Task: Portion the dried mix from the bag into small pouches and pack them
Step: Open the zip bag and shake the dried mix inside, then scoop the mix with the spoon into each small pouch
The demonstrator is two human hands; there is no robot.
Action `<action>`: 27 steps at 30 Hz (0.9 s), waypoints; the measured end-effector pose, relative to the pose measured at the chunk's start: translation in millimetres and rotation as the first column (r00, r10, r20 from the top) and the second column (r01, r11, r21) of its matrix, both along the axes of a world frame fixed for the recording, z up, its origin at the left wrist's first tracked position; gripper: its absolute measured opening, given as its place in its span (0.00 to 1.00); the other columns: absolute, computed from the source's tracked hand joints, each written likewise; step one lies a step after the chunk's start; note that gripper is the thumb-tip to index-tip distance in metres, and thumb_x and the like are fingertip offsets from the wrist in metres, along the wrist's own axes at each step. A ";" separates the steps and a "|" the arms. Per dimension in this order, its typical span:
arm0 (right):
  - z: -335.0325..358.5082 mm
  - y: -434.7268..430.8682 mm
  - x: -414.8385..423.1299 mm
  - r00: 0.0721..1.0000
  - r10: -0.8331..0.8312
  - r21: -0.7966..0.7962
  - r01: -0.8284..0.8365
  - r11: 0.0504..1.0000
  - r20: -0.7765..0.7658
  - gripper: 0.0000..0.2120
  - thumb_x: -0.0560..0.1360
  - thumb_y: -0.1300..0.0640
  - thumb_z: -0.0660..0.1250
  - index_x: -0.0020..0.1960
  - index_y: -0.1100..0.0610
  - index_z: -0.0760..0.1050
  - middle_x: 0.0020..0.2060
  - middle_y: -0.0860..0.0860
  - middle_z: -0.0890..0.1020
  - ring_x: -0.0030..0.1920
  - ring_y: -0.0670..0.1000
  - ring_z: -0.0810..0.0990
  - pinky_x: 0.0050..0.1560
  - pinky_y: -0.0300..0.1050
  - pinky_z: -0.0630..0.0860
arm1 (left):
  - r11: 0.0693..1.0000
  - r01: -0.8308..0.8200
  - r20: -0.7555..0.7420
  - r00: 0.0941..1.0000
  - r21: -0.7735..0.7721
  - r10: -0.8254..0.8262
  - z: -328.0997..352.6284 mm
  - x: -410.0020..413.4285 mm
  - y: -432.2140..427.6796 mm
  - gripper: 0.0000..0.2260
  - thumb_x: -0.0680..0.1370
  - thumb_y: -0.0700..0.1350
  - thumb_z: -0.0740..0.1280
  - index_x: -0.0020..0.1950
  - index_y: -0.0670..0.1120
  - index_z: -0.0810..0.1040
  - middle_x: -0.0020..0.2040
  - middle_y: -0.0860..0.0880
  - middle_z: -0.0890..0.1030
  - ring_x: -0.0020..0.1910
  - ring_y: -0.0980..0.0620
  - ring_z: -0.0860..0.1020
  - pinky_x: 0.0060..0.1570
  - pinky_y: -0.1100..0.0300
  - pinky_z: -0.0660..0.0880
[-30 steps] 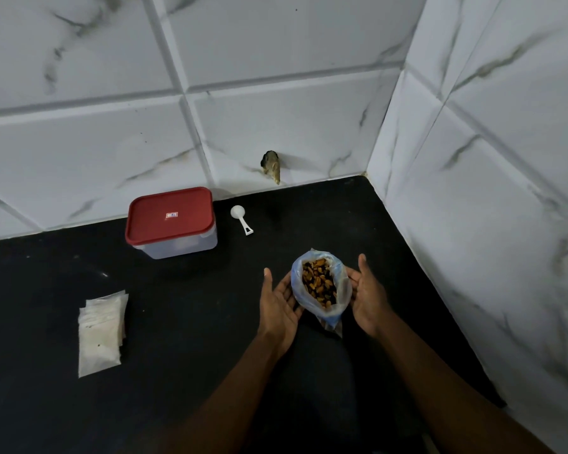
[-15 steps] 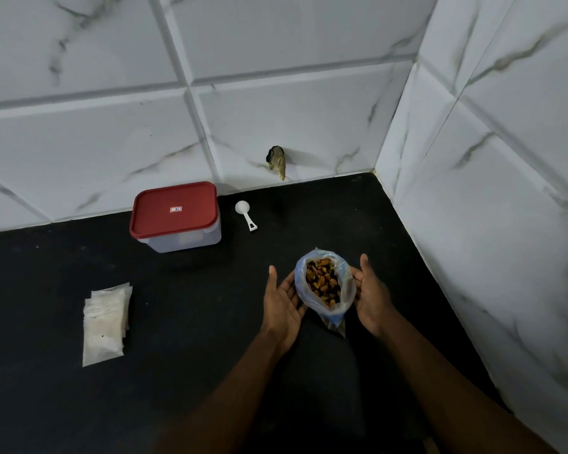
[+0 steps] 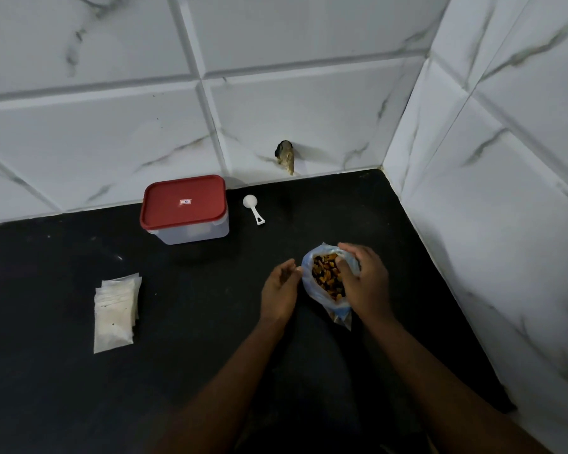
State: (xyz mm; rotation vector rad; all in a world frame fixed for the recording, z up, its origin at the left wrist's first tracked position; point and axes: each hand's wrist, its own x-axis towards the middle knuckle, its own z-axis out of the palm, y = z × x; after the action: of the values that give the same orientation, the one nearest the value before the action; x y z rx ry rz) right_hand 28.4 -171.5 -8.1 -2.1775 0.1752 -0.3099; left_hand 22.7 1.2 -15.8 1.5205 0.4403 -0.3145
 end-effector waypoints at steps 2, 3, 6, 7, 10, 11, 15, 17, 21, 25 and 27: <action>1.0 8.2 0.7 0.994 0.104 -0.047 -0.103 0.994 0.028 0.14 0.79 0.59 0.68 0.64 0.52 0.78 0.59 0.47 0.79 0.60 0.44 0.77 0.60 0.38 0.75 | 0.989 0.039 0.069 0.996 0.142 -0.049 6.7 0.8 7.9 0.18 0.82 0.47 0.68 0.72 0.50 0.75 0.62 0.56 0.79 0.56 0.66 0.77 0.51 0.71 0.75; 1.3 13.4 1.4 0.989 0.143 -0.061 -0.141 0.988 0.027 0.15 0.78 0.59 0.68 0.64 0.53 0.78 0.60 0.48 0.79 0.61 0.44 0.76 0.61 0.38 0.74 | 0.977 0.051 0.093 0.993 0.206 -0.071 9.4 2.0 12.4 0.19 0.82 0.47 0.69 0.73 0.50 0.74 0.63 0.56 0.78 0.55 0.66 0.77 0.49 0.73 0.73; 7.6 33.8 1.6 0.980 0.200 -0.085 -0.197 0.977 0.023 0.15 0.78 0.60 0.69 0.64 0.56 0.78 0.61 0.49 0.80 0.61 0.40 0.75 0.64 0.29 0.68 | 0.944 0.066 0.144 0.983 0.323 -0.118 15.9 2.6 29.9 0.21 0.81 0.48 0.70 0.74 0.50 0.74 0.66 0.54 0.78 0.61 0.60 0.77 0.57 0.67 0.74; 9.8 41.5 2.2 0.978 0.207 -0.080 -0.204 0.976 0.027 0.15 0.78 0.61 0.70 0.64 0.56 0.78 0.60 0.49 0.81 0.61 0.40 0.75 0.65 0.30 0.68 | 0.935 0.071 0.152 0.980 0.348 -0.131 17.8 2.2 36.6 0.21 0.81 0.48 0.70 0.73 0.49 0.74 0.67 0.53 0.78 0.63 0.58 0.77 0.61 0.64 0.75; 12.2 64.3 1.8 0.973 0.232 -0.076 -0.231 0.970 0.002 0.17 0.76 0.60 0.72 0.64 0.54 0.78 0.62 0.47 0.80 0.64 0.43 0.76 0.69 0.41 0.70 | 0.906 0.079 0.159 0.975 0.415 -0.157 22.1 0.3 60.7 0.21 0.81 0.49 0.71 0.73 0.50 0.75 0.68 0.52 0.78 0.65 0.56 0.77 0.65 0.60 0.74; 11.7 71.5 1.6 0.968 0.248 -0.090 -0.249 0.964 -0.026 0.17 0.77 0.59 0.72 0.65 0.53 0.77 0.63 0.46 0.79 0.66 0.43 0.75 0.69 0.41 0.69 | 0.899 0.078 0.159 0.974 0.432 -0.161 23.2 -1.3 69.5 0.21 0.81 0.49 0.70 0.73 0.50 0.75 0.69 0.52 0.78 0.65 0.56 0.76 0.65 0.59 0.74; 8.0 105.4 0.8 0.941 0.324 -0.095 -0.333 0.938 -0.103 0.19 0.77 0.57 0.71 0.68 0.50 0.75 0.65 0.45 0.77 0.67 0.43 0.72 0.67 0.36 0.65 | 0.878 0.063 0.142 0.979 0.475 -0.147 24.1 -10.8 108.0 0.21 0.81 0.49 0.70 0.73 0.49 0.74 0.70 0.51 0.77 0.67 0.55 0.76 0.67 0.58 0.74; 5.6 124.5 0.2 0.928 0.353 -0.091 -0.364 0.927 -0.118 0.20 0.77 0.57 0.71 0.68 0.50 0.75 0.66 0.45 0.77 0.68 0.44 0.72 0.68 0.38 0.67 | 0.860 0.046 0.138 0.981 0.507 -0.134 22.8 -17.1 127.5 0.21 0.81 0.49 0.71 0.73 0.49 0.74 0.69 0.50 0.77 0.67 0.55 0.76 0.67 0.58 0.73; 1.3 160.9 -1.3 0.898 0.404 -0.070 -0.421 0.904 -0.176 0.20 0.77 0.57 0.70 0.69 0.52 0.75 0.66 0.47 0.77 0.69 0.46 0.72 0.67 0.36 0.63 | 0.787 0.025 0.126 0.984 0.617 -0.130 18.0 -30.3 164.8 0.21 0.80 0.51 0.71 0.72 0.50 0.75 0.68 0.51 0.77 0.66 0.54 0.76 0.64 0.58 0.74; -2.3 193.0 -3.9 0.877 0.437 -0.065 -0.456 0.887 -0.199 0.21 0.76 0.57 0.71 0.68 0.52 0.76 0.66 0.46 0.77 0.69 0.46 0.72 0.69 0.37 0.65 | 0.710 0.030 0.096 0.986 0.703 -0.137 14.9 -41.4 196.9 0.21 0.80 0.53 0.70 0.73 0.52 0.75 0.70 0.52 0.75 0.67 0.54 0.76 0.63 0.56 0.74; -2.8 208.4 -5.7 0.869 0.445 -0.052 -0.466 0.883 -0.217 0.20 0.77 0.57 0.71 0.68 0.51 0.75 0.65 0.45 0.77 0.67 0.44 0.72 0.66 0.36 0.67 | 0.672 0.021 0.092 0.987 0.740 -0.133 13.8 -46.5 211.7 0.21 0.80 0.53 0.70 0.72 0.52 0.75 0.70 0.52 0.75 0.66 0.53 0.76 0.63 0.55 0.76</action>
State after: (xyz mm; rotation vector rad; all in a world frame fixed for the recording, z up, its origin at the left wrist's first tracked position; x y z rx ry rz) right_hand 22.7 36.9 -10.8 -2.2712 -0.2536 0.1754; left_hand -23.8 212.9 -2.0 2.3589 0.4101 -0.0800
